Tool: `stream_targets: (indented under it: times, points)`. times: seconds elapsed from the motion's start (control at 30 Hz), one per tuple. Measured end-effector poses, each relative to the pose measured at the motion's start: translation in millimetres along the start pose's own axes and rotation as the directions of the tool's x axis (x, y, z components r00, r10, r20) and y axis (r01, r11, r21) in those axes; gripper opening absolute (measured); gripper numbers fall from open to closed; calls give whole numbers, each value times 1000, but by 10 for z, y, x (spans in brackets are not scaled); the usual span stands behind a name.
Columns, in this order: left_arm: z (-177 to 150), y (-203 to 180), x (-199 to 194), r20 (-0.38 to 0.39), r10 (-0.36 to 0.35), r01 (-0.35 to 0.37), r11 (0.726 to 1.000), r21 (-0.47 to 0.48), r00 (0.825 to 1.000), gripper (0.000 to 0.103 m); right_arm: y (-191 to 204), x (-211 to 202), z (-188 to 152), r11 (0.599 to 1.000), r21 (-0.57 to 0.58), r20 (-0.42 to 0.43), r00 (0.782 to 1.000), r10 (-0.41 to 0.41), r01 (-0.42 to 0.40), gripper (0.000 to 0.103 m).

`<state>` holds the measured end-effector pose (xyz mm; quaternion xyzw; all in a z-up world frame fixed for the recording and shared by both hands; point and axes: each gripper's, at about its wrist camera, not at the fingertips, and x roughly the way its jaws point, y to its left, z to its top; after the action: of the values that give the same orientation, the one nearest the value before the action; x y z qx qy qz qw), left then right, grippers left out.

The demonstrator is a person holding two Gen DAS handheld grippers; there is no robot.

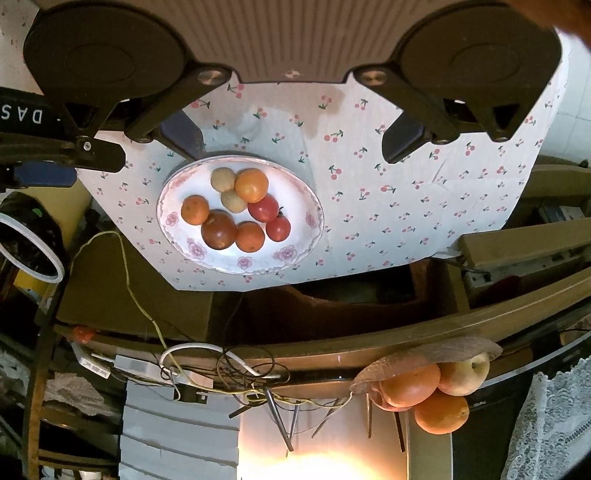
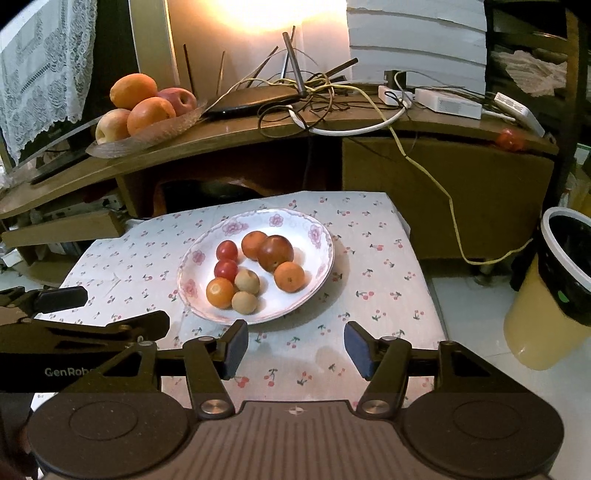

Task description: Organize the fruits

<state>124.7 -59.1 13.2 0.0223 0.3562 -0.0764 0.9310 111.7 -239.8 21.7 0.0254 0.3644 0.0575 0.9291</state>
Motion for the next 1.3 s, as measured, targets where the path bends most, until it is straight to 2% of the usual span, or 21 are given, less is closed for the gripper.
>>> stream_targets:
  times: [0.57,1.07,1.3]
  points:
    - [-182,-43,-209,-10,19,-19,1000,25,1000,103,61,-211,-163,1000,-2,6,1000,4,-4,60]
    - [-338,-140,-415,-19,88,-87,994,70,996,103,138,-390,-344,1000,-8,-1,1000,5,-5,60]
    - [-418,-138,-525,-21,77,-75,995,61,997,103,171,-488,-399,1000,-7,3,1000,7,-7,60]
